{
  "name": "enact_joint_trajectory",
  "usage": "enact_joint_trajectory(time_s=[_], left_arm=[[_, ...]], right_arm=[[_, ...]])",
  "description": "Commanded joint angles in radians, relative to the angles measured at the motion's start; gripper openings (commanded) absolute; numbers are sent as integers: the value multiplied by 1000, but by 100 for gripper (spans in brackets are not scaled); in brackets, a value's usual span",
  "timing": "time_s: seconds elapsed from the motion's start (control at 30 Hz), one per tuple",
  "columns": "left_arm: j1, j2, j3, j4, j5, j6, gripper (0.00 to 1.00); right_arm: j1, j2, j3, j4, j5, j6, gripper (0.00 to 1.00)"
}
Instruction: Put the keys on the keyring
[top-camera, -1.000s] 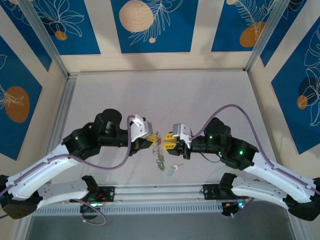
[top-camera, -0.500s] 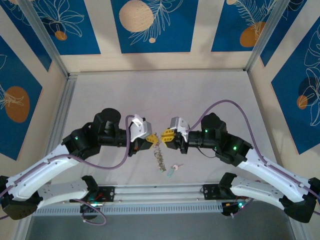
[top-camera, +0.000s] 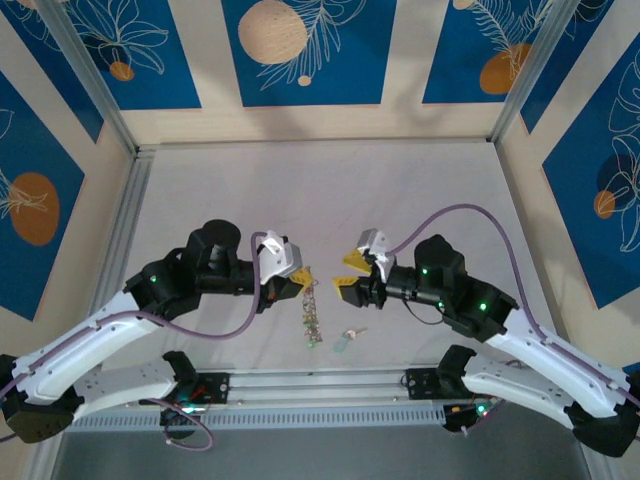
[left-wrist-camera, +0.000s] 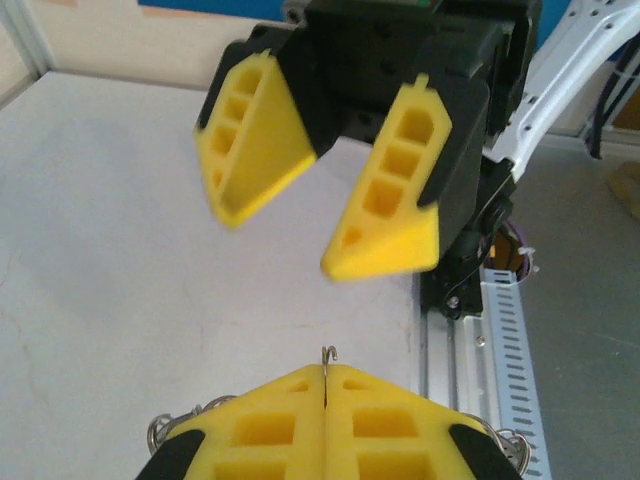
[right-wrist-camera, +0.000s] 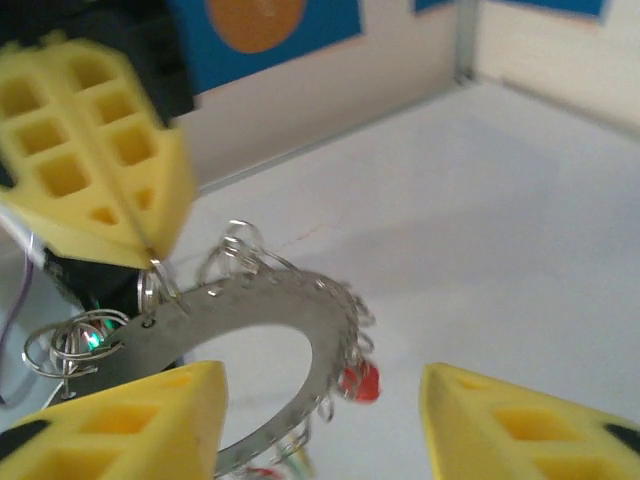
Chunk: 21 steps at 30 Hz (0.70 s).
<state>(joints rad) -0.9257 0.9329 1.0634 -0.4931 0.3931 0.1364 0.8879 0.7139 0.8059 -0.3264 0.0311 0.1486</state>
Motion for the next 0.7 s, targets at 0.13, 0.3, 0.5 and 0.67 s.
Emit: enact_joint_trajectory(time_s=[0.13, 0.3, 0.5, 0.67], left_arm=[[19, -89, -55, 53, -85, -41, 0], [34, -144, -115, 71, -109, -83, 0], [50, -171, -130, 64, -137, -110, 0], [56, -190, -128, 52, -147, -119, 0]], right_arm=[[15, -108, -140, -422, 212, 576, 64], [113, -113, -246, -467, 248, 750, 63], [209, 150, -205, -449, 270, 754, 61], [255, 285, -178, -358, 288, 670, 56]])
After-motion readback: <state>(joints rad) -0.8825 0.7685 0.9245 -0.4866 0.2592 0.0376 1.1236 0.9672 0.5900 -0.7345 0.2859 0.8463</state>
